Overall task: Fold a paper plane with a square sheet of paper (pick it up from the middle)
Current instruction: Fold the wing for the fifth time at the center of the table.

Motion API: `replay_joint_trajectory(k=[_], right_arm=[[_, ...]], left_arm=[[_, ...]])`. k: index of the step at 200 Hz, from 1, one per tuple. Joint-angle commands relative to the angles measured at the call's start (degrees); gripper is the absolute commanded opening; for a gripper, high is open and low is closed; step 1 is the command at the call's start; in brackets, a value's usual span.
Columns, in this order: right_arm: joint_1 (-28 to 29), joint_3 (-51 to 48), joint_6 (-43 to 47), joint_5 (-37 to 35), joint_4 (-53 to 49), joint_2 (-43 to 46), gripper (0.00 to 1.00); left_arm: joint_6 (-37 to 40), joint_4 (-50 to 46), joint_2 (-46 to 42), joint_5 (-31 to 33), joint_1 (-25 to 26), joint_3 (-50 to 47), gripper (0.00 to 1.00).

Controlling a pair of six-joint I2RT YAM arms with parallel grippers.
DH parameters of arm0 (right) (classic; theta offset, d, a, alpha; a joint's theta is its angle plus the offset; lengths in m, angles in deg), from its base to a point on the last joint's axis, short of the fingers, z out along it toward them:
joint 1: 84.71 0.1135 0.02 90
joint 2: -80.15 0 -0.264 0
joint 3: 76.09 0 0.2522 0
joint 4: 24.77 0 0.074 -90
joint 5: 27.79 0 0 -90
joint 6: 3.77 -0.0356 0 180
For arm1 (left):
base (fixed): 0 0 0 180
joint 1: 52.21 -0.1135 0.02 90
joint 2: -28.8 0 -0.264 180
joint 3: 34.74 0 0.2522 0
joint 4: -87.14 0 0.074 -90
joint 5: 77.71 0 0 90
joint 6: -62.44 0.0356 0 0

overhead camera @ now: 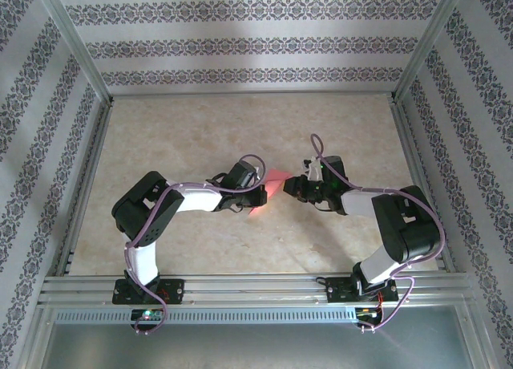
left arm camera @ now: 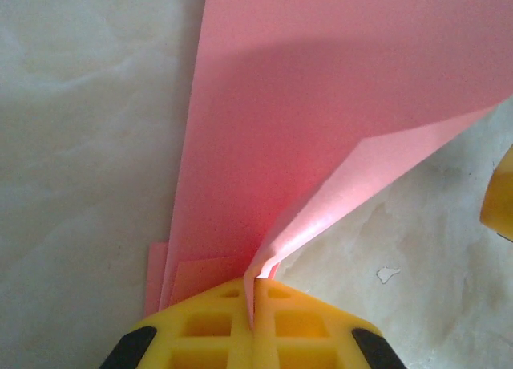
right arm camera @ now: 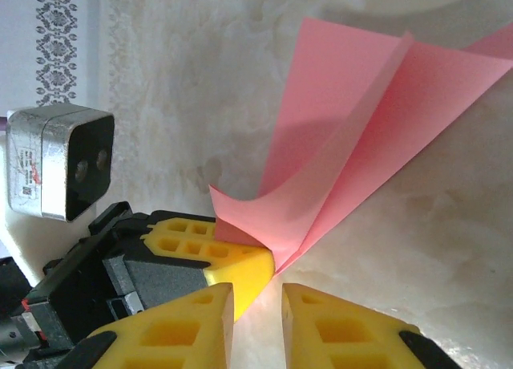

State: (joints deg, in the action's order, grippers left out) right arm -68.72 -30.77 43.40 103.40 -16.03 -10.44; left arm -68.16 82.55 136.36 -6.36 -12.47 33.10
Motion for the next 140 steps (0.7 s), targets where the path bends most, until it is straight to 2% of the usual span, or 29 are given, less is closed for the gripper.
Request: replay_joint_trajectory(k=[1,69,140], right_arm=[[1.3,0.8,2.9,-1.1,0.1,0.3,0.24],[4.5,4.5,2.7,-1.4,1.5,-4.8,0.18],[7.0,8.9,0.0,-5.1,0.6,-9.3,0.13]], left_arm=[[-0.7,-6.0,1.8,-1.6,-0.9,1.8,0.04],[-1.4,-10.0,3.4,-3.8,-1.5,4.5,0.04],[-2.1,-12.7,4.1,-5.0,-1.9,5.8,0.05]])
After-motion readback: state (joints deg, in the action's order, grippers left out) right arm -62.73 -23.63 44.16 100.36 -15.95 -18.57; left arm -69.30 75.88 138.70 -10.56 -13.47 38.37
